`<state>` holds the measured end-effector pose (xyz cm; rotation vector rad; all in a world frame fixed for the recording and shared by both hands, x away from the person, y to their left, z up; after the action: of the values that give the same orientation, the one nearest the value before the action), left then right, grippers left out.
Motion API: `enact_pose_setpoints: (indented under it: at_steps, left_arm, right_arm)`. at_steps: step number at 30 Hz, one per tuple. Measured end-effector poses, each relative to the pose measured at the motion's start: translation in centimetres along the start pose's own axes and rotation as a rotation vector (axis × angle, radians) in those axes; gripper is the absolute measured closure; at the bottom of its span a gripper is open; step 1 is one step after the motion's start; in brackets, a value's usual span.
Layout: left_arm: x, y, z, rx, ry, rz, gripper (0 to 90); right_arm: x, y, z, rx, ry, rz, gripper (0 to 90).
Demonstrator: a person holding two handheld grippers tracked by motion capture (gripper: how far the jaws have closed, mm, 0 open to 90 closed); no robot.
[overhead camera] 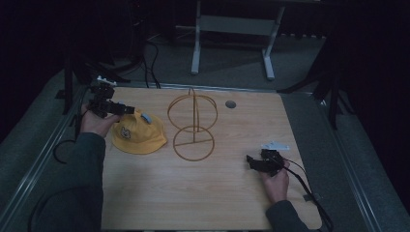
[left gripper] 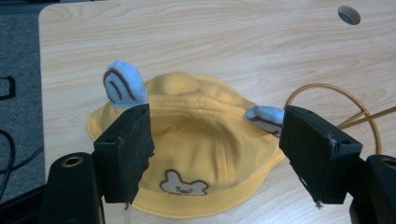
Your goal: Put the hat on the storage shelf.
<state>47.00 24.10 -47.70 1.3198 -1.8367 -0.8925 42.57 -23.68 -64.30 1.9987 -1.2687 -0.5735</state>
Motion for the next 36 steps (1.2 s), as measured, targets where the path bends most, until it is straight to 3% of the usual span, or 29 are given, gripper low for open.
enact_pose_setpoints:
  at_steps: [11,21,27,36]
  left_arm:
    - [1.2,-2.0,-1.1,-0.031,0.027,-0.014,22.3]
    - [0.3,-3.9,-1.0,-0.091,0.071,-0.048,20.1]
    - [0.5,-4.5,-1.0,-0.106,0.082,-0.047,21.0]
    - [0.5,-5.7,-0.7,-0.145,0.099,-0.085,21.9]
  right_arm:
    - [0.0,0.0,0.0,-0.001,0.002,-0.004,25.1]
    - [0.0,0.0,0.0,-0.001,0.004,-0.005,24.9]
    - [0.0,0.0,0.0,-0.001,0.004,-0.005,24.9]
    - [0.0,0.0,0.0,-0.001,0.003,-0.005,24.9]
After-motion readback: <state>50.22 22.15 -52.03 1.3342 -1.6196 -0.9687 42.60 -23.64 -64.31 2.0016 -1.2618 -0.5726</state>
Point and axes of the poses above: each handheld gripper's, and its own axes: y roughly backward along the jaws, z roughly out of its underside, x roughly to its right, the point moved 10 cm from there along -y, roughly forward along the jaws, and after that the axes turned 6 degrees about -x, right-handed, at the moved point
